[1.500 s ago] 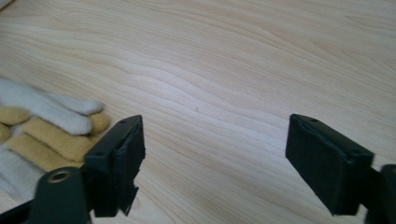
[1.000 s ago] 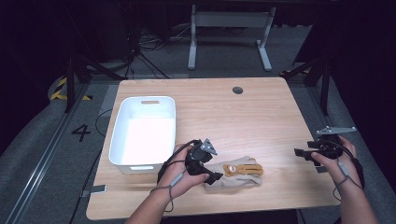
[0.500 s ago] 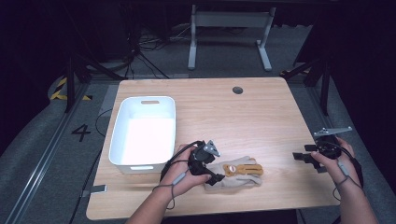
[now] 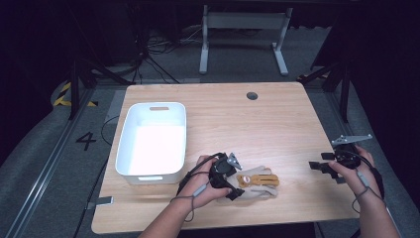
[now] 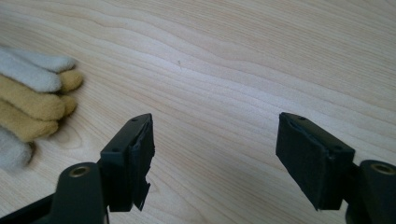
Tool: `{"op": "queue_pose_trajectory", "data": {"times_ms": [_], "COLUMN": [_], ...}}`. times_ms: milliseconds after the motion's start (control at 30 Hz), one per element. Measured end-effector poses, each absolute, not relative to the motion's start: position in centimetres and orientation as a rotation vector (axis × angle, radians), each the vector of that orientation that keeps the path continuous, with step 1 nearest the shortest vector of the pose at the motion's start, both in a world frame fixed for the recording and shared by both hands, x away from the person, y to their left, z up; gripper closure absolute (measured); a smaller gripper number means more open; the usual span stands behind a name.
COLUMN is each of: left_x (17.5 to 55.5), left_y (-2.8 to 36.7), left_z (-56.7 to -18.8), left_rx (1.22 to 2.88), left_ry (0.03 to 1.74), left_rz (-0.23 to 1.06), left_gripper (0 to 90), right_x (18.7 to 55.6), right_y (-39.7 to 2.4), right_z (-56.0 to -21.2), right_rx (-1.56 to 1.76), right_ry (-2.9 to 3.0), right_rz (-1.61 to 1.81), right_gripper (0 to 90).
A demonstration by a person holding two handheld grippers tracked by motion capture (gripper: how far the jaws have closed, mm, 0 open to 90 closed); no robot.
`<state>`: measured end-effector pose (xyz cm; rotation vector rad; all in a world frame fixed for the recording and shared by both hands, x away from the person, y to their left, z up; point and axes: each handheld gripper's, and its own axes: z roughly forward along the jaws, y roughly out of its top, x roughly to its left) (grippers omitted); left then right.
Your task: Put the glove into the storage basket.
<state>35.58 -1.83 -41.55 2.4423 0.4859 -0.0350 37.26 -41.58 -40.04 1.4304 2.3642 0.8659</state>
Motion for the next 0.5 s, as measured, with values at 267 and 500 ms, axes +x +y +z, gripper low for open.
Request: {"op": "queue_pose_trajectory", "data": {"times_ms": [267,500], "left_x": [35.4,35.3], "left_y": [-3.0,-3.4], "left_z": [-42.3,-42.7], "left_rx": [2.521,2.545], "left_ry": [0.481,0.474], "left_rz": [0.031,0.031], "left_gripper": [19.5,17.9], "right_x": [37.2,37.4], "right_y": [-41.5,-41.3], "right_z": [-40.0,-40.0], "right_rx": [1.424,1.419], "right_ry": [2.344,2.351], "right_rz": [0.863,0.861], "right_gripper": [24.6,24.6]}}
